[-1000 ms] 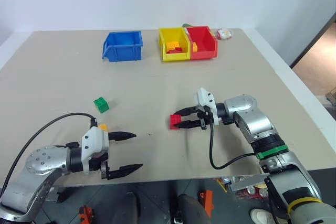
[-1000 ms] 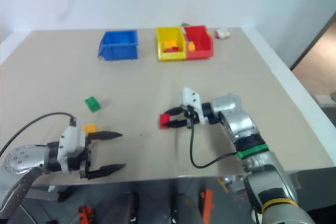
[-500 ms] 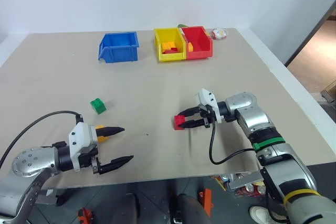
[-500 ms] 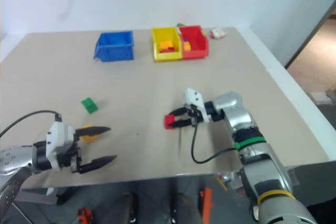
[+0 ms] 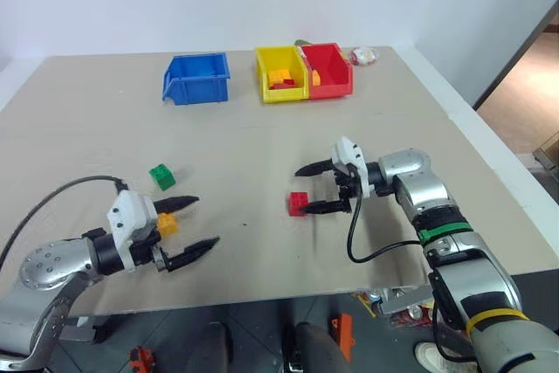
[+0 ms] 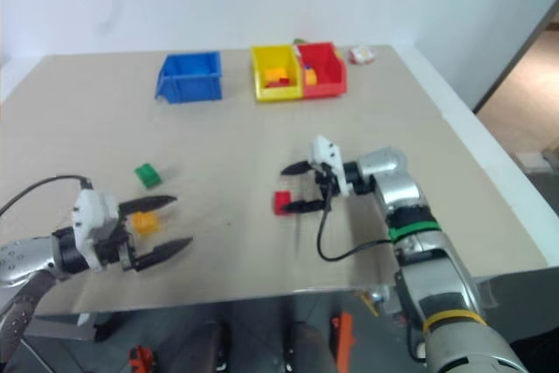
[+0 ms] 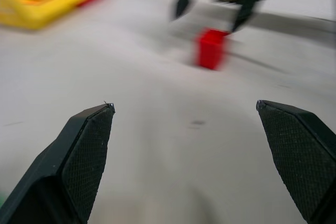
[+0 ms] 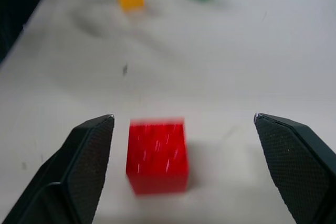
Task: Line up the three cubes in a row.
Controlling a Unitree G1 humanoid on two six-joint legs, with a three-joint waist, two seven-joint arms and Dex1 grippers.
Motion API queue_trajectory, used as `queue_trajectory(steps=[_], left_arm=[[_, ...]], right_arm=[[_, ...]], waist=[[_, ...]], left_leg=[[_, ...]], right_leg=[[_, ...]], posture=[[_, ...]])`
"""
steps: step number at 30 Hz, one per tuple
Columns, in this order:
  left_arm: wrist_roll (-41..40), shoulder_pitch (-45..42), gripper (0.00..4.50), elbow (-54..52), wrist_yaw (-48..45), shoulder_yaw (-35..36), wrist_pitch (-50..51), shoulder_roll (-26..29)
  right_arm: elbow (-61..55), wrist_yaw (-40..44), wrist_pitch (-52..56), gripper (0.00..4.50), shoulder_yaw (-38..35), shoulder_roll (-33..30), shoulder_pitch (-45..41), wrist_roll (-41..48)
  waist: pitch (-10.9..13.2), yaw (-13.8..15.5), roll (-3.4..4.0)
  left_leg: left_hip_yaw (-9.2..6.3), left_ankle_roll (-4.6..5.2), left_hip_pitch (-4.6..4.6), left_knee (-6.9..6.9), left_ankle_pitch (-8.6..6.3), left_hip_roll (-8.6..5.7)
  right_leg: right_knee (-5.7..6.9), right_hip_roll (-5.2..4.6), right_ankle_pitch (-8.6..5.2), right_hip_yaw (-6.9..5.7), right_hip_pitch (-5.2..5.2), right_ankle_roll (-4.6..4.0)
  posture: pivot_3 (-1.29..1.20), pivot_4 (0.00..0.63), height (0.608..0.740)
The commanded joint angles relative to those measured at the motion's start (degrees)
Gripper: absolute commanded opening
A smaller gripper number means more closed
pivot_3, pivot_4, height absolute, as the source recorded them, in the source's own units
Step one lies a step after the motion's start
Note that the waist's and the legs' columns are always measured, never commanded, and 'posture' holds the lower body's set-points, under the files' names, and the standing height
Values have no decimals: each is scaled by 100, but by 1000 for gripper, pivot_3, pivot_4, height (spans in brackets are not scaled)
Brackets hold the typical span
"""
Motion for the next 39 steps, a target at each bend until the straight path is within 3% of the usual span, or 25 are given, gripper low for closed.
queue_trajectory(steps=[1, 8, 12, 17, 23, 29, 39], left_arm=[[0, 160, 4500, -451, 921, 556, 200, -292], [582, 282, 4500, -1034, 3029, 769, 475, -1496], [172, -204, 4500, -646, 3121, 873, 1031, -1384], [-275, -806, 4500, 393, 1847, 947, 1478, -240], [-193, -1657, 4500, 1957, 466, 620, 1496, 844], [252, -2706, 4500, 3304, -441, -7, 1145, 1171], [1147, -4031, 4500, 5308, -1568, -924, 540, 1229]], right_arm=[[-975, -87, 345, 4467, -289, -91, 35, 345], [-2236, -319, 763, 4467, -244, -85, 499, 531], [-2245, -380, 548, 4467, -170, -14, 513, 409], [-2133, -407, 355, 4467, -108, -41, 459, 283], [-2230, -405, 594, 4467, -144, -81, 513, 410], [-2464, -424, 1235, 4467, -196, -84, 562, 695], [-2382, -905, 1191, 4467, -338, 179, 533, 745]], waist=[[0, 2, 0], [-2, 24, -4], [-3, 23, -6], [-3, 19, -6], [-3, 17, -8], [-3, 21, -8], [-2, 0, -9]], left_leg=[[-2, 0, 0, -2, 0, 0], [-2, -3, 0, -2, -2, -3], [-9, 4, 4, 14, 3, -3], [-17, 3, 7, 28, 3, -3], [-12, -1, 0, 25, 1, -2], [-12, -9, -5, 5, -4, -2], [-13, -11, -2, -4, -5, 3]], right_leg=[[0, 0, 0, -1, 1, 1], [-2, -4, 2, 0, 5, 10], [-1, 4, 13, -4, 10, -5], [-1, 11, 22, -2, 8, -10], [-1, 12, 23, -1, -4, -13], [-6, 12, 16, -1, -8, -9], [-3, 26, 29, 0, -13, 12]], posture=[[0, 150, 740], [0, 150, 740], [0, 150, 740], [0, 150, 740], [0, 150, 740], [0, 150, 740], [0, 150, 740]])
